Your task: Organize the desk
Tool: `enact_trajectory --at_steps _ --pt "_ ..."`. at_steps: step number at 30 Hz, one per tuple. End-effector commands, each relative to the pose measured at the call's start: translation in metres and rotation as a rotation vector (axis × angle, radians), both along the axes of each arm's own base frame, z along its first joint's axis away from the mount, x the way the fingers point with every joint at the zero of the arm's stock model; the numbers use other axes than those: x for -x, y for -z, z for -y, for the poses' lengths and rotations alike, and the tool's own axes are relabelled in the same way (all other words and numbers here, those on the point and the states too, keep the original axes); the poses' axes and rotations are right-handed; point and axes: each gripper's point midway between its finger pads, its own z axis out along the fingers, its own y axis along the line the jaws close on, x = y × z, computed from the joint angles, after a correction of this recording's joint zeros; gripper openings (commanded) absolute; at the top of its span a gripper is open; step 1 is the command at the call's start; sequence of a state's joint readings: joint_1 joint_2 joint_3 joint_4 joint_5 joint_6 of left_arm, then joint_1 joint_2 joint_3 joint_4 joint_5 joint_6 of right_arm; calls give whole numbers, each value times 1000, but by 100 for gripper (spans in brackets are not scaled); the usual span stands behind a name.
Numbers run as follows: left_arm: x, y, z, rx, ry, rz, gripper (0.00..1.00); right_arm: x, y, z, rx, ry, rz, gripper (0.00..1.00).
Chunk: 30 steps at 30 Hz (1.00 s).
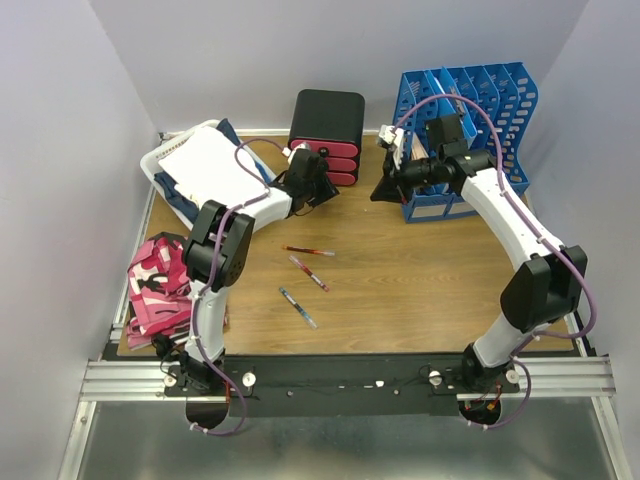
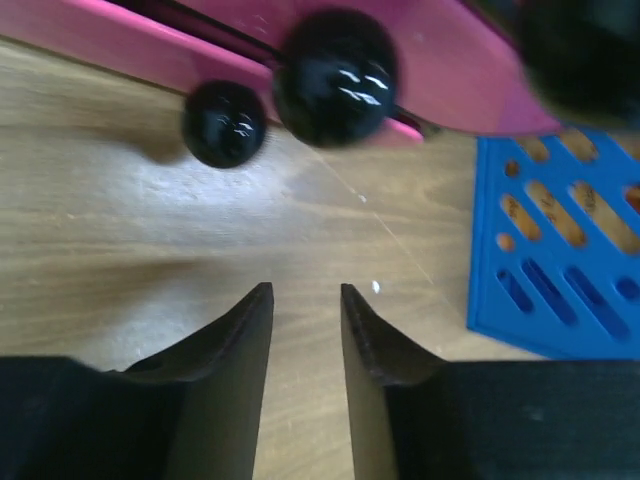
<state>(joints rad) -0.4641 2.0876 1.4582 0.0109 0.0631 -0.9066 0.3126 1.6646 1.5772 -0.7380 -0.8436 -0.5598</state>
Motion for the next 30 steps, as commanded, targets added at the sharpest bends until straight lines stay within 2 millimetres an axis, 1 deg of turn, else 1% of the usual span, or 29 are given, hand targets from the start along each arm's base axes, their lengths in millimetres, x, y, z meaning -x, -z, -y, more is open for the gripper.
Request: enact_trajectory --at_steps 1,2,3,6,11,14,15,17,20,24,25,30 --pt "-14 17 -25 -103 -127 -56 50 7 -11 2 -50 -5 2 6" --pt "-18 15 -26 -107 -139 -56 51 7 -11 3 -53 -3 0 6" --pt "-18 18 -31 -125 -156 -65 52 6 -10 3 -54 -2 -3 6" --pt "-24 16 -38 -134 -184 -56 52 5 -9 5 -56 1 -7 6" --pt "-33 23 -48 -105 -204 -68 52 2 -9 7 -58 9 -10 6" --pt "-39 25 -48 -73 -191 -64 52 0 -9 8 -60 11 -10 6" --pt "-43 21 -47 -58 -187 -48 52 0 -9 7 -60 11 -13 6" --pt "-45 25 -45 -45 -170 -57 52 -2 -8 7 -60 12 -16 6" --pt "-52 19 -42 -21 -161 -32 52 -3 -7 8 -59 14 -17 6" --pt "-53 14 -35 31 -125 -20 51 -5 -4 8 -57 17 -22 6" --pt "-55 10 -34 41 -124 -1 51 -4 -4 8 -57 16 -23 6" --pt "-60 11 -37 56 -153 1 52 -6 -4 7 -61 15 -27 6"
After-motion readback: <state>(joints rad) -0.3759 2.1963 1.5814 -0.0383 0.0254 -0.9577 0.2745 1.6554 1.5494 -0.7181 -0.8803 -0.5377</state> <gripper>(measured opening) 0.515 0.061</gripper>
